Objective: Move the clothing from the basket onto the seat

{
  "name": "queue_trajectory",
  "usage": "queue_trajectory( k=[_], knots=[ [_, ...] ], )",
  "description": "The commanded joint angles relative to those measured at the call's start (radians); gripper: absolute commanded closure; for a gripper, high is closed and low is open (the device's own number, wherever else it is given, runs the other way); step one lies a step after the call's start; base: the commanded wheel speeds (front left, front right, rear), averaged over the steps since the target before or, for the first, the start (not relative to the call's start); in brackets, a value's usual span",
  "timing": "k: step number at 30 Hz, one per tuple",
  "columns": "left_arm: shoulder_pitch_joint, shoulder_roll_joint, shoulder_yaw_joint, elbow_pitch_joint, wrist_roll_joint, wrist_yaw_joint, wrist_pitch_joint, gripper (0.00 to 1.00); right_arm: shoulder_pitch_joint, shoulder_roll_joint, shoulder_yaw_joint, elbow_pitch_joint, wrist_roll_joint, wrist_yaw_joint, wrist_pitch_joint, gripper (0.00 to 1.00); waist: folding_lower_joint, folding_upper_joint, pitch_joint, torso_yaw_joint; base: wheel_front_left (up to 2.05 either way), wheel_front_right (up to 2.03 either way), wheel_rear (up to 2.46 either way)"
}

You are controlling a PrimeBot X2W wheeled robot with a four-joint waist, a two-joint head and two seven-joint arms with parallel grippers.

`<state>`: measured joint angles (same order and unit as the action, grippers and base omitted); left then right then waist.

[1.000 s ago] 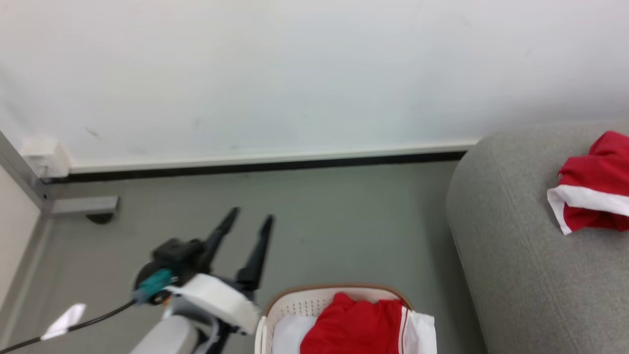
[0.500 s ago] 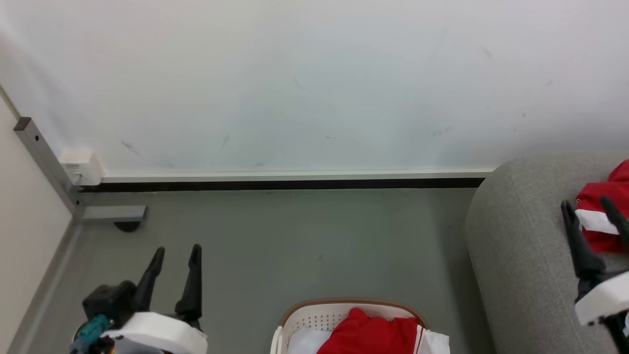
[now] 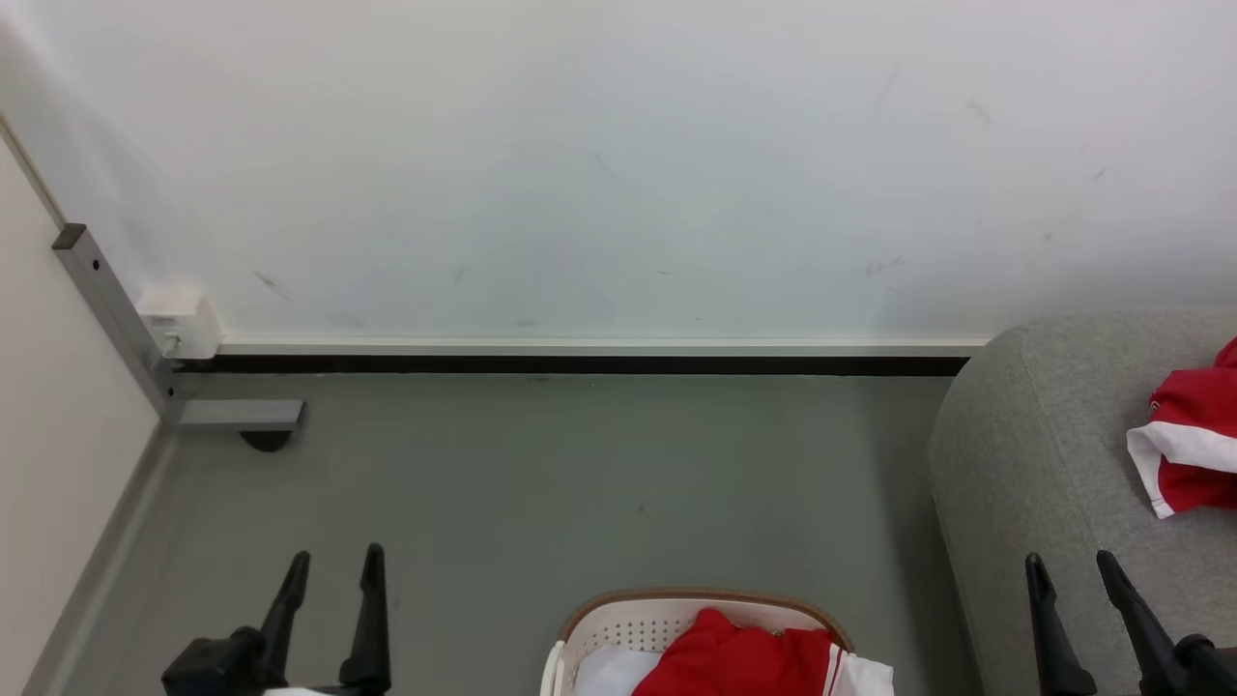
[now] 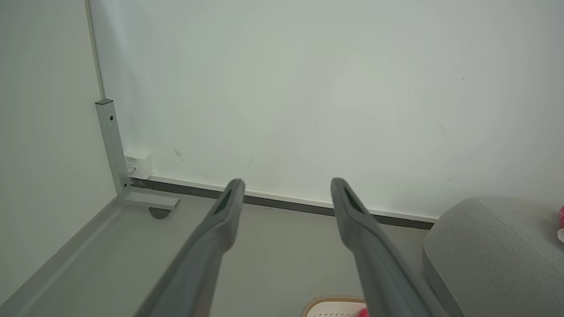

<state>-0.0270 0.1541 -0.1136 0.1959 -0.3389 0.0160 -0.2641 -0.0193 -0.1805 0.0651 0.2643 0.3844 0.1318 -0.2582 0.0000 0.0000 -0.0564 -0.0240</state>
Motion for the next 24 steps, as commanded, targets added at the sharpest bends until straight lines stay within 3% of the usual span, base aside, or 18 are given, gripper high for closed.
queue_trajectory(
  k=[1,11,24],
  knots=[
    [0.019,-0.015,0.020,0.004,0.035,-0.014,0.000,0.00,0.004,0.010,0.000,0.008,-0.021,-0.002,-0.007,0.00,0.0000,0.0000,0.001,-0.006,0.00,0.00,0.00],
    [0.024,-0.072,0.092,0.025,0.114,-0.077,0.000,0.00,-0.019,0.050,0.009,-0.006,-0.048,-0.002,-0.007,0.00,0.0000,0.0000,0.002,-0.013,0.00,0.00,0.00],
    [0.005,-0.097,0.133,0.041,0.150,-0.112,0.000,0.00,-0.024,0.059,0.010,-0.012,-0.053,-0.002,-0.007,0.00,0.0000,0.0000,0.009,-0.013,0.00,0.00,0.00]
  ],
)
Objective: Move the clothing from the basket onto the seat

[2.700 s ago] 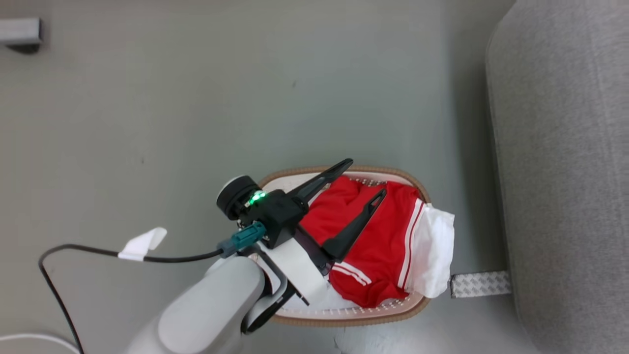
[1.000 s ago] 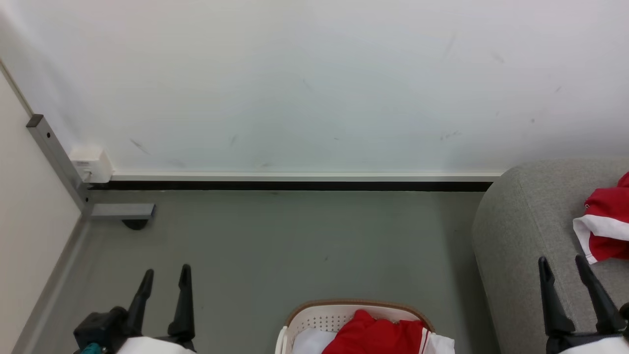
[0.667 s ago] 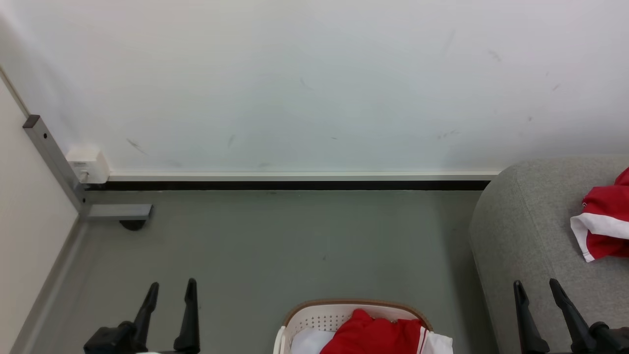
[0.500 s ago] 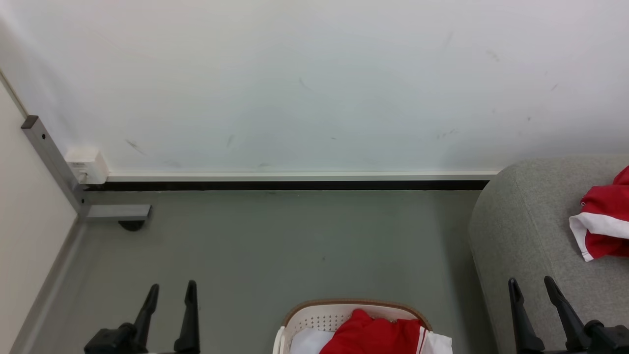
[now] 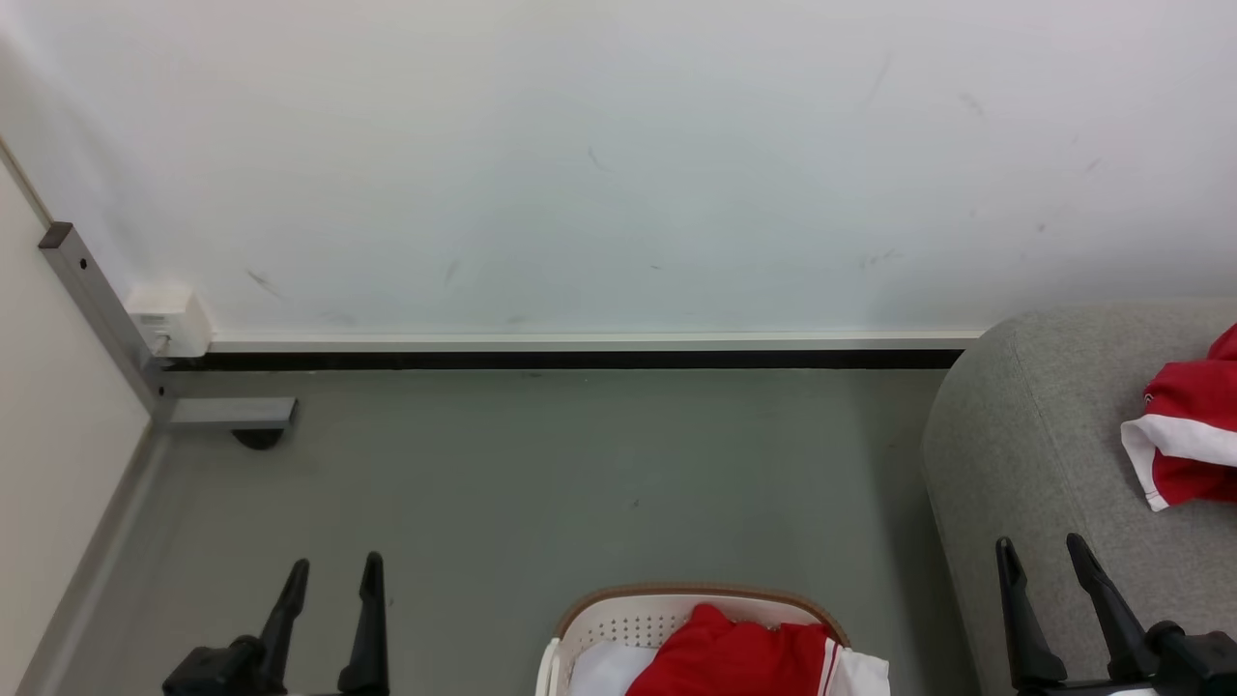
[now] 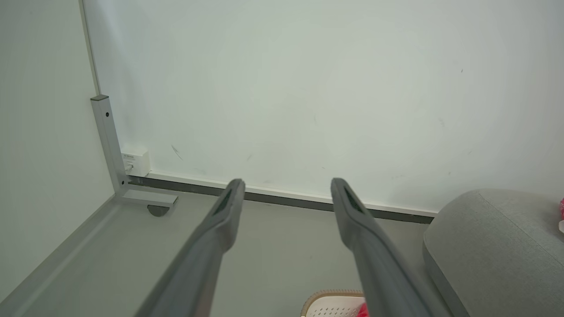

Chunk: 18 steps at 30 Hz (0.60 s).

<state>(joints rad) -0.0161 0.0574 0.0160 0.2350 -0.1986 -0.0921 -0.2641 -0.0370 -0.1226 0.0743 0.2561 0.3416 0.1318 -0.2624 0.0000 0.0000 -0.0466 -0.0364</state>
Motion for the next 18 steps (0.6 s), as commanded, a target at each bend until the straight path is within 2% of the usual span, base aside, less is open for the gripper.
queue_trajectory(
  k=[1,13,18],
  knots=[
    [-0.006,-0.001,0.005,0.002,0.011,-0.004,0.000,0.00,-0.007,0.002,0.001,-0.003,-0.010,-0.002,-0.003,0.00,0.0000,0.0000,0.000,-0.002,0.00,0.00,0.00],
    [-0.018,-0.005,0.013,-0.004,0.016,-0.019,0.000,0.00,-0.025,-0.005,0.007,0.011,0.001,-0.002,-0.003,0.00,0.0000,0.0000,0.007,-0.018,0.00,0.00,0.00],
    [-0.041,-0.006,-0.015,-0.007,0.014,-0.025,0.000,0.00,-0.054,-0.025,0.008,0.019,0.004,-0.002,-0.003,0.00,0.0000,0.0000,0.030,-0.037,0.00,0.00,0.00]
  ],
)
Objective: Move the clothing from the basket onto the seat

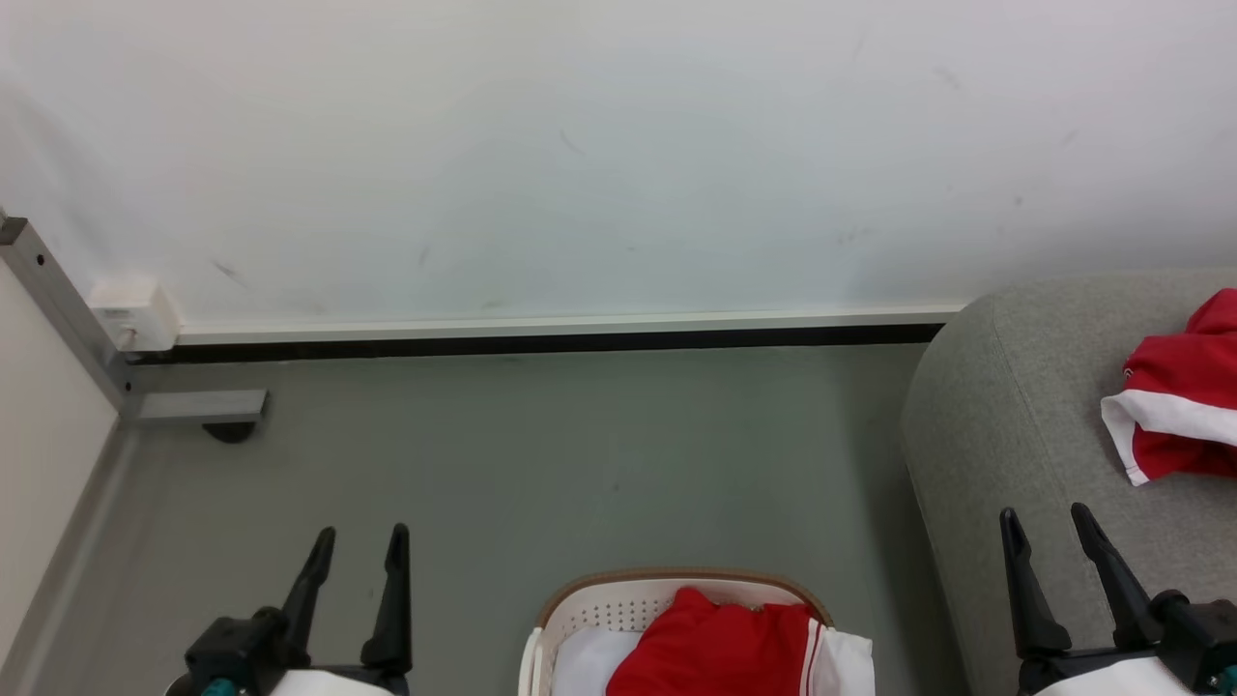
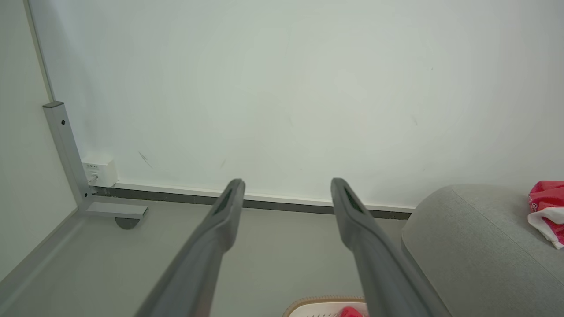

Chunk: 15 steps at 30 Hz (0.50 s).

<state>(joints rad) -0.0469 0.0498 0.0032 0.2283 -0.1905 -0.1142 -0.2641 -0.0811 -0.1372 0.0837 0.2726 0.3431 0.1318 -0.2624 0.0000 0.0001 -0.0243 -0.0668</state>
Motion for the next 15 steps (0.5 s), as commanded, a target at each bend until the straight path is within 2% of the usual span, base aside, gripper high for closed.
queue_trajectory(
  k=[1,5,15],
  knots=[
    [-0.017,0.002,-0.009,0.000,0.004,-0.004,0.000,0.00,-0.017,-0.012,-0.002,0.005,0.002,-0.002,-0.003,0.00,0.0000,-0.0001,0.014,-0.011,0.00,0.00,0.00],
    [-0.044,0.002,-0.045,0.008,-0.002,-0.008,0.000,0.00,-0.049,-0.019,0.007,0.014,0.001,-0.002,-0.003,0.00,0.0000,-0.0001,0.050,-0.034,0.00,0.00,0.00],
    [-0.185,0.019,-0.176,0.083,0.029,-0.015,0.000,0.00,-0.160,-0.004,-0.023,-0.031,-0.021,-0.002,-0.003,0.00,0.0000,-0.0001,0.236,-0.079,0.00,0.00,0.00]
  ],
)
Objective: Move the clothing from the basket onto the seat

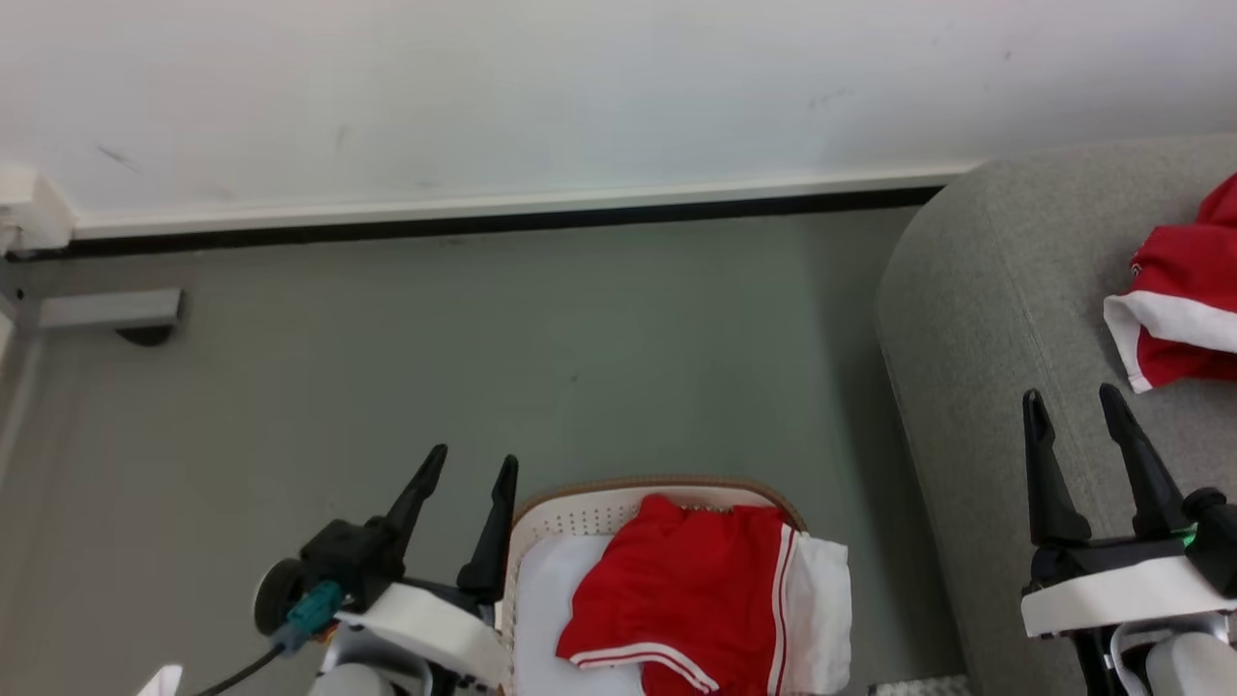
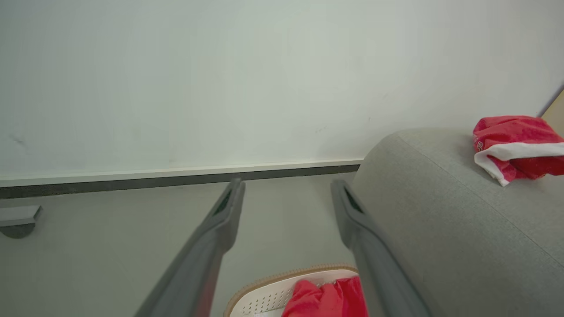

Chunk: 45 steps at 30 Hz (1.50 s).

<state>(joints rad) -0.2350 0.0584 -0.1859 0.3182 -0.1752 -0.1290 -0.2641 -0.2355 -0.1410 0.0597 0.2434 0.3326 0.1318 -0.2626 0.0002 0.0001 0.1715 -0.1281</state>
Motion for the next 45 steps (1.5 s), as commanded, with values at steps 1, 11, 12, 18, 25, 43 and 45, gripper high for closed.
queue_trajectory(
  k=[1,11,12,18,25,43,45],
  knots=[
    [-0.018,0.014,-0.005,0.008,0.016,-0.001,0.000,0.00,-0.016,0.002,-0.004,-0.007,-0.014,-0.002,-0.003,0.00,-0.0002,-0.0001,0.056,-0.021,0.00,0.00,0.00],
    [-0.215,0.068,-0.209,0.199,-0.013,0.000,0.027,0.00,-0.104,0.021,-0.080,-0.080,-0.033,-0.002,-0.003,0.00,-0.0002,-0.0001,0.217,-0.061,0.00,0.00,0.00],
    [-0.234,0.073,-0.230,0.223,-0.017,0.000,0.036,0.00,-0.112,0.023,-0.083,-0.087,-0.033,-0.002,-0.003,0.00,-0.0002,-0.0001,0.233,-0.065,0.00,0.00,0.00],
    [-0.354,0.093,-0.335,0.360,-0.028,0.000,0.088,0.00,-0.162,0.046,-0.091,-0.145,-0.045,-0.002,-0.003,0.00,-0.0002,-0.0001,0.335,-0.096,0.00,0.00,0.00],
    [-0.472,0.115,-0.442,0.531,-0.024,0.000,0.114,0.00,-0.221,0.084,-0.079,-0.234,-0.044,-0.002,-0.002,0.00,-0.0002,-0.0001,0.453,-0.157,0.00,0.00,0.00],
    [-0.682,0.165,-0.733,0.848,-0.033,0.000,0.230,0.00,-0.258,0.092,-0.021,-0.393,0.038,-0.002,-0.002,0.00,-0.0002,-0.0001,0.659,-0.270,0.00,0.00,0.00],
    [-0.706,0.172,-0.753,0.873,-0.027,0.000,0.246,0.00,-0.254,0.091,-0.023,-0.397,0.042,-0.002,-0.002,0.00,-0.0002,-0.0001,0.670,-0.278,0.00,0.00,0.00]
  ],
)
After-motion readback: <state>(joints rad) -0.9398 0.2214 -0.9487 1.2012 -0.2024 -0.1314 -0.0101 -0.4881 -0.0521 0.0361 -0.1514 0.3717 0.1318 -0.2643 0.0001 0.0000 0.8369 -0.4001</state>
